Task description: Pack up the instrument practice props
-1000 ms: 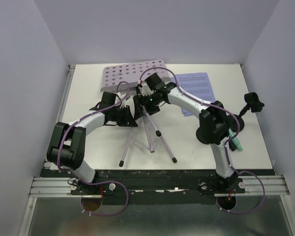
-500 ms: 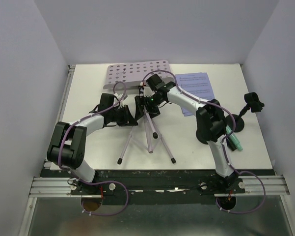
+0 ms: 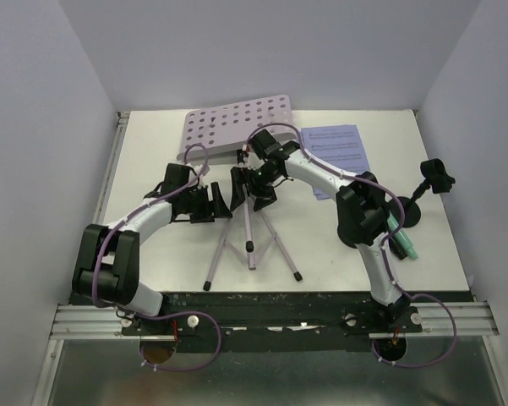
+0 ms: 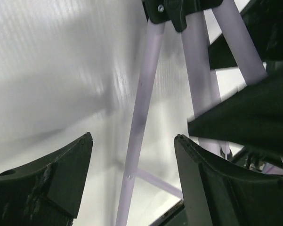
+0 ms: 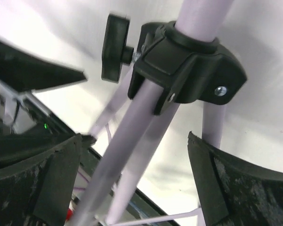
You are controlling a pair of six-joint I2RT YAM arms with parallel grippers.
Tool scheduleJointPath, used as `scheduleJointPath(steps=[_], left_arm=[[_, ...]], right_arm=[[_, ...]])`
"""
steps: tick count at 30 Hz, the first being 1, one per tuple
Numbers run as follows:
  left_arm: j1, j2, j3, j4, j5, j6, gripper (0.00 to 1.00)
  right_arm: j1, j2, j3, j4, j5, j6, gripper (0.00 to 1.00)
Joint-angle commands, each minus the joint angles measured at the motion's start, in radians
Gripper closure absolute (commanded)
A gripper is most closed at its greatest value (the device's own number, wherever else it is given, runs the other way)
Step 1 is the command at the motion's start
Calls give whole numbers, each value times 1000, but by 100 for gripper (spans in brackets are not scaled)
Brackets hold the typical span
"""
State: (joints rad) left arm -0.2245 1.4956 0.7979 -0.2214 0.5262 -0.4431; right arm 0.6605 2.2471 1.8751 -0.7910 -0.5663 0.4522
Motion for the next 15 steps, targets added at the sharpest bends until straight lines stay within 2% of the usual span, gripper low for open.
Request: scheduleJointPath(steps=[1, 5, 8, 10, 15], left_arm=[[75, -119, -52, -61, 115, -52, 21], [155, -166, -138, -58, 138, -100, 23], [163, -179, -177, -4, 175, -129, 29], [163, -175, -203, 42, 216, -147, 34], [163, -158, -250, 40, 225, -160, 34]], right_arm=[[17, -35, 65, -19, 304, 2, 1], [36, -93, 53, -66, 399, -13, 0], [37, -113, 55, -68, 453, -35, 1], [42, -93, 77, -68, 488, -58, 0], [45, -1, 134, -67, 508, -78, 0]])
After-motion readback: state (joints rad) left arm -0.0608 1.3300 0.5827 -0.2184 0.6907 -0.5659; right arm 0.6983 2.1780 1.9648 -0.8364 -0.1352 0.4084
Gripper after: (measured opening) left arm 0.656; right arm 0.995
